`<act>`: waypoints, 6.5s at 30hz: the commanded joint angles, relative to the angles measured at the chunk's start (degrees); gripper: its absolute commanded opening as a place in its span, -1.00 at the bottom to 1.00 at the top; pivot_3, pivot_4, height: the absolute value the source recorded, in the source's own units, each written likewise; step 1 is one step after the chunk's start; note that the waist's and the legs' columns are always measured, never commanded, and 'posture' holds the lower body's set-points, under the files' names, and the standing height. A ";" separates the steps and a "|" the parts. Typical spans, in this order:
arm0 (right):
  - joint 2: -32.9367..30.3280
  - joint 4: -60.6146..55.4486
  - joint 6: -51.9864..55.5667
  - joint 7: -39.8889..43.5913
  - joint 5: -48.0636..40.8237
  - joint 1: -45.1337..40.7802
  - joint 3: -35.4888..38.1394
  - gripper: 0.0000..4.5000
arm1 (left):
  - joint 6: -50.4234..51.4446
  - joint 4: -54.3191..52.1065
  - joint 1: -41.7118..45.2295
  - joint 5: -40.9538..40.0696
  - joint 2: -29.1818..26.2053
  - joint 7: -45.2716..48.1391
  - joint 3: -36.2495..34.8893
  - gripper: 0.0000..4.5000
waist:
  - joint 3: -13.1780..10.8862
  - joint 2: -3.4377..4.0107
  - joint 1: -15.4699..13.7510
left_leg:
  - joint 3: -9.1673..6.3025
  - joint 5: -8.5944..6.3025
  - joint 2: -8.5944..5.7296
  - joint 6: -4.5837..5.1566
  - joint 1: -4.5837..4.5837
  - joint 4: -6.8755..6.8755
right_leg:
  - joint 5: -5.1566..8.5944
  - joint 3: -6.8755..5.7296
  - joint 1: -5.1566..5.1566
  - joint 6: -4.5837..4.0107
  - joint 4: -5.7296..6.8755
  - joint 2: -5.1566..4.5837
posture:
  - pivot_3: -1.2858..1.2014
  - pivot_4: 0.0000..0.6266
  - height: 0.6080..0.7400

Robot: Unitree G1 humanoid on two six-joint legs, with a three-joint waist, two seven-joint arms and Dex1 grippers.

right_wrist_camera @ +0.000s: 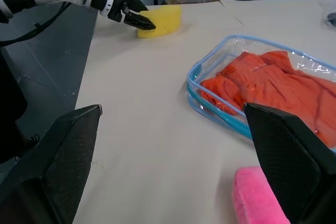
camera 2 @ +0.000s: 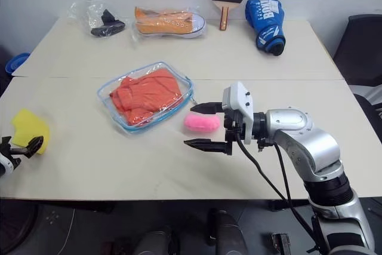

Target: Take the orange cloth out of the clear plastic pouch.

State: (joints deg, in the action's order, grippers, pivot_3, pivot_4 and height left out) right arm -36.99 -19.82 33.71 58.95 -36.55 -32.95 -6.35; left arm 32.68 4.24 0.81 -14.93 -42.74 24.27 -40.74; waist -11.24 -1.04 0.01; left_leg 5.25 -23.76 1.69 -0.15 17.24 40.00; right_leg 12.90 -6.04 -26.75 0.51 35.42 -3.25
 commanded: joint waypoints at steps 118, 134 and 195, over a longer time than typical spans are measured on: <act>-4.78 -9.22 4.09 -9.08 2.90 18.11 9.22 -0.99 | 8.00 -25.45 17.75 -29.20 -19.17 42.16 28.50 0.52 | -0.18 0.15 0.08 | 0.20 0.04 0.21 -0.48 -0.06 -0.02 | 0.22 0.52 0.10 -0.26 0.03 0.80 | 0.03 -0.52 1.00; 2.54 7.31 -10.14 1.44 18.67 2.68 -16.49 -0.99 | 5.86 -25.93 22.24 -25.26 -14.75 42.61 36.86 0.52 | -0.17 0.14 0.19 | 0.23 0.05 0.19 -0.46 -0.06 -0.02 | 0.22 0.51 0.03 -0.26 0.05 0.82 | 0.03 -0.52 1.00; 3.72 21.73 -34.71 -1.69 37.06 -4.69 -13.53 0.77 | -18.50 -8.84 36.85 3.25 -0.28 55.05 56.92 -0.99 | -0.15 0.11 0.16 | 0.09 0.08 0.18 -0.29 -0.05 0.08 | 0.17 0.24 0.08 -0.20 0.14 0.64 | 0.03 -0.52 1.00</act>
State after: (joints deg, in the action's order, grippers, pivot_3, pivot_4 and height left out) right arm -33.38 1.33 1.51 56.97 0.04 -36.83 -20.12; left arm 14.10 -2.93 37.70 -11.14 -42.64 79.62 17.88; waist -11.39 -0.93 0.16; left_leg 5.32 -23.68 1.87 -0.43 17.19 40.08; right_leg 13.07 -5.82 -26.67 0.32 35.56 -2.61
